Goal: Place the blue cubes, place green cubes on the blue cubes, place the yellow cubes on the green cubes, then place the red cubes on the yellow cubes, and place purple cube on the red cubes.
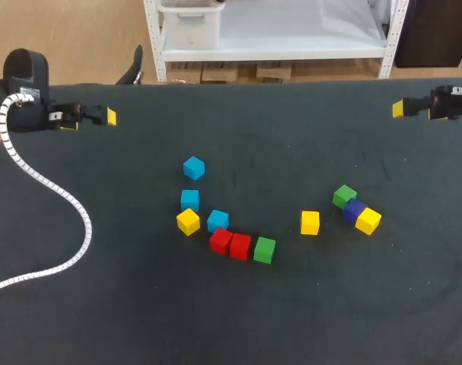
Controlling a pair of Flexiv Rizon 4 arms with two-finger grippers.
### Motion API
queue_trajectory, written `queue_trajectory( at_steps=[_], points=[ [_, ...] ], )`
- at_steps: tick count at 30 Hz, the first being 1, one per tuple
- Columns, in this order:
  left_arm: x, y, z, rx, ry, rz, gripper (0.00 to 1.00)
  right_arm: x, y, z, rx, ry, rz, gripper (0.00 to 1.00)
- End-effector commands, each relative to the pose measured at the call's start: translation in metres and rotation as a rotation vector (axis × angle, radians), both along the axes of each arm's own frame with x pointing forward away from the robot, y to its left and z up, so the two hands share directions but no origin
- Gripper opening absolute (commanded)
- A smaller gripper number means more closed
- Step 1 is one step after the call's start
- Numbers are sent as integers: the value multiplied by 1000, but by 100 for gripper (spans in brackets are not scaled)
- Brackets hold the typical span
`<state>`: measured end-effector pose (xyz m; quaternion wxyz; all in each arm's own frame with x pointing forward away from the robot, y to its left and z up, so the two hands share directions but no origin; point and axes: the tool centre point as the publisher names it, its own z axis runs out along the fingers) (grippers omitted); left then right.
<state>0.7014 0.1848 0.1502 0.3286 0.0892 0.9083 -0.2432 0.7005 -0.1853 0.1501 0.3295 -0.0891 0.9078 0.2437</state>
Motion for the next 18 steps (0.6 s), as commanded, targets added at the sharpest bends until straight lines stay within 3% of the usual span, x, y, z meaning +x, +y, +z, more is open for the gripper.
queue_trajectory(
  at_steps=[1,10,14,18],
  points=[
    [0,0,0,1,0,1,100,0,0,0,-1,0,-2,100],
    [0,0,0,1,0,1,100,0,0,0,-1,0,-2,100],
    [0,0,0,1,0,1,100,3,-2,1,-275,-101,149,100],
    [0,0,0,1,0,1,100,7,-7,1,-448,-178,373,100]
  ],
)
